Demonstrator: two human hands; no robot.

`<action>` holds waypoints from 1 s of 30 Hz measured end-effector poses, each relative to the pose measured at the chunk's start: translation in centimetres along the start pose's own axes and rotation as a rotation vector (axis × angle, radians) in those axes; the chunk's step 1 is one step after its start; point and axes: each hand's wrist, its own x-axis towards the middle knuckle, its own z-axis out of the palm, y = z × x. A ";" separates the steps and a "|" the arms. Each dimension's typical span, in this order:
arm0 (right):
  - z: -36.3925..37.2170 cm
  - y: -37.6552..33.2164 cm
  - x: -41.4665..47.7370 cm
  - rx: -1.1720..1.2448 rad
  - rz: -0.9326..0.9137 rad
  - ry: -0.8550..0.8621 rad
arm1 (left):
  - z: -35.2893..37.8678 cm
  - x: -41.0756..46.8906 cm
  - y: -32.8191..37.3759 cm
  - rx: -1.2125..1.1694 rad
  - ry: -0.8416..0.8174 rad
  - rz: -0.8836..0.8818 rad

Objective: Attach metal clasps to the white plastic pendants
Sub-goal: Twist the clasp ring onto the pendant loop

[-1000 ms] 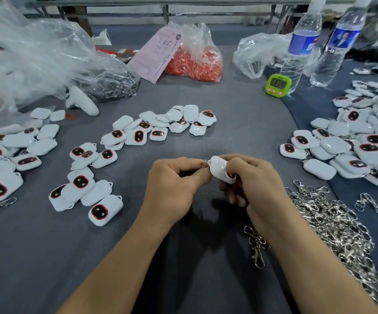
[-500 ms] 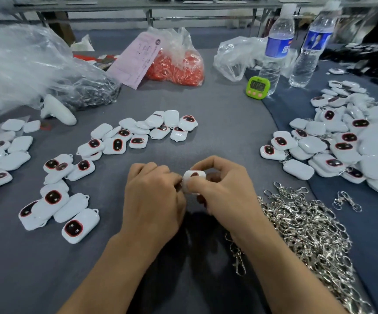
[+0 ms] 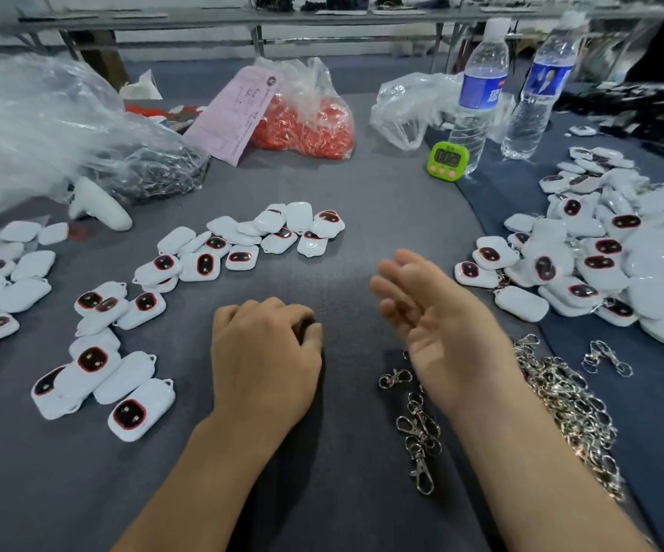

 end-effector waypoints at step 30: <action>0.0 -0.3 -2.1 -1.747 -0.253 -0.097 | -0.8 0.5 -2.2 0.107 -0.169 -0.048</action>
